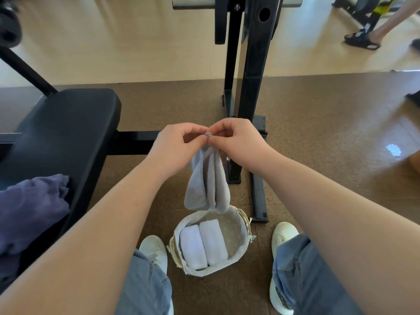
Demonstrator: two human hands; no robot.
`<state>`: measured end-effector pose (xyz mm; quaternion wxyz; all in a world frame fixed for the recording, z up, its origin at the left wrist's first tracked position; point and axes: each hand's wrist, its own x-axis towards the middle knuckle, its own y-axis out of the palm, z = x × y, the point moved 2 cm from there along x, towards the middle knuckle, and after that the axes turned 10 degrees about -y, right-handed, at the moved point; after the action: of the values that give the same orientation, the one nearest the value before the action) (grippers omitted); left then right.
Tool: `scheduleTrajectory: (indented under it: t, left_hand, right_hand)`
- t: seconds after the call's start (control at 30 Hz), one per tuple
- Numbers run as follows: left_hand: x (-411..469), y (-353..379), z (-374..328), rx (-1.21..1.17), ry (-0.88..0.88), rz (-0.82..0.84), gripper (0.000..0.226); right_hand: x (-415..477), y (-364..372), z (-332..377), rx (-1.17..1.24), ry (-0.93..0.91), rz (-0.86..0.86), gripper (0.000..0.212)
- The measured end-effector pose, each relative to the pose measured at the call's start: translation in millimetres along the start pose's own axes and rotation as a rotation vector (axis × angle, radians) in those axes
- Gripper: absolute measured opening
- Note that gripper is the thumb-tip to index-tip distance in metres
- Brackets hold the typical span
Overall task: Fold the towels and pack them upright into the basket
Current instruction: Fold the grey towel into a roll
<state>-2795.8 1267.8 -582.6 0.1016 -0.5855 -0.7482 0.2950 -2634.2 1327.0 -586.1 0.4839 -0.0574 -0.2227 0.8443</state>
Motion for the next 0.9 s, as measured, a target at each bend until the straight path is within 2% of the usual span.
scheduleTrajectory:
  t: [0.1, 0.2, 0.37, 0.57, 0.7, 0.9]
  left_hand:
    - [-1.2, -1.5, -0.9, 0.049, 0.014, -0.006, 0.015]
    - [-2.5, -1.7, -0.8, 0.088, 0.033, -0.039, 0.006]
    - [-5.1, -2.9, 1.1, 0.087, 0.06, -0.072, 0.009]
    - [-6.5, -17.1, 5.8, -0.001, 0.09, -0.156, 0.009]
    - [-10.2, -19.4, 8.7, -0.051, 0.093, -0.123, 0.011]
    - [-16.4, -22.9, 22.2, 0.0, 0.081, -0.096, 0.012]
  right_hand:
    - [-0.8, -2.6, 1.2, 0.011, -0.026, -0.002, 0.016]
    - [-1.8, -2.2, 2.9, -0.025, -0.053, 0.03, 0.014]
    - [-9.7, 6.9, 0.2, -0.177, -0.049, 0.149, 0.027]
    - [-11.9, 4.6, -0.8, -0.193, -0.084, 0.171, 0.014]
    - [-16.2, 12.7, -8.6, -0.217, -0.073, 0.301, 0.021]
    - [-17.4, 18.2, -18.1, -0.348, -0.031, 0.364, 0.013]
